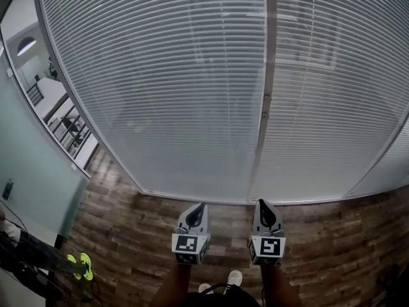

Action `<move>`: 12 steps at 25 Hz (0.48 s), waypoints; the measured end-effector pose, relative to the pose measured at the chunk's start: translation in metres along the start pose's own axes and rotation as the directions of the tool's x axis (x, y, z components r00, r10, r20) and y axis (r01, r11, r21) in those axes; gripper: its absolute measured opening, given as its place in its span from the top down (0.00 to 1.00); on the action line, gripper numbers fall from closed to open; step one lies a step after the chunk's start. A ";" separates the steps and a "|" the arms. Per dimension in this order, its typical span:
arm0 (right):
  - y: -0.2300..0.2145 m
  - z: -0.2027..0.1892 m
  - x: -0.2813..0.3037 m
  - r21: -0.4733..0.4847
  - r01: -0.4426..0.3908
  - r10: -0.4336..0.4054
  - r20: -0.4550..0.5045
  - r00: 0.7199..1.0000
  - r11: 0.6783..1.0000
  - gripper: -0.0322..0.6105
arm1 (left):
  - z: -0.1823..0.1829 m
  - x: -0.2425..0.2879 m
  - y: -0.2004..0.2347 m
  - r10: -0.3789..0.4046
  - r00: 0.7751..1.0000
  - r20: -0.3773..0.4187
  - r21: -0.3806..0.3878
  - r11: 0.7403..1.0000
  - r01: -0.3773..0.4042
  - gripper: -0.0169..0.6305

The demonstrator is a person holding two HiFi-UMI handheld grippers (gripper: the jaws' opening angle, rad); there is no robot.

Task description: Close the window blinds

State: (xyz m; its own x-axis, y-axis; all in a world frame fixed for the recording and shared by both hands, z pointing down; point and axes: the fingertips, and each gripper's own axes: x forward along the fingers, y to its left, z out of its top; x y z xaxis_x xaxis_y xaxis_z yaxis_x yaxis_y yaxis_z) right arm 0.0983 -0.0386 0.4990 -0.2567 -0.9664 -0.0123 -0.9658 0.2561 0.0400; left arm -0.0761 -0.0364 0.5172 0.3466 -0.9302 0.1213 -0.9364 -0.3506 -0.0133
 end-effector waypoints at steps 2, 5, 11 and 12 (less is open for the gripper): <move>0.010 0.005 -0.008 -0.021 0.010 -0.010 0.009 1.000 1.000 0.95 | 0.000 -0.014 0.005 -0.010 1.000 -0.003 -0.003 1.000 0.010 0.98; 0.024 0.003 -0.020 -0.033 0.038 -0.038 0.003 0.999 0.999 0.95 | 0.000 -0.032 0.016 -0.016 1.000 -0.004 -0.035 0.999 0.016 0.98; 0.047 -0.009 -0.043 -0.052 0.066 -0.068 -0.025 0.997 0.996 0.95 | -0.009 -0.054 0.021 -0.065 0.998 -0.001 -0.044 0.997 0.065 0.98; 0.052 -0.008 -0.050 -0.058 0.071 -0.073 -0.023 0.997 0.996 0.95 | -0.007 -0.060 0.022 -0.068 0.998 0.006 -0.044 0.997 0.068 0.98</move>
State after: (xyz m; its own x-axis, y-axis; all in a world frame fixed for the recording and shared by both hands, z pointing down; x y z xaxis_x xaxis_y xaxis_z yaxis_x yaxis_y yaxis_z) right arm 0.0609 0.0227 0.5099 -0.1847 -0.9828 0.0079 -0.9780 0.1846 0.0973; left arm -0.1177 0.0121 0.5164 0.4096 -0.9049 0.1156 -0.9122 -0.4079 0.0386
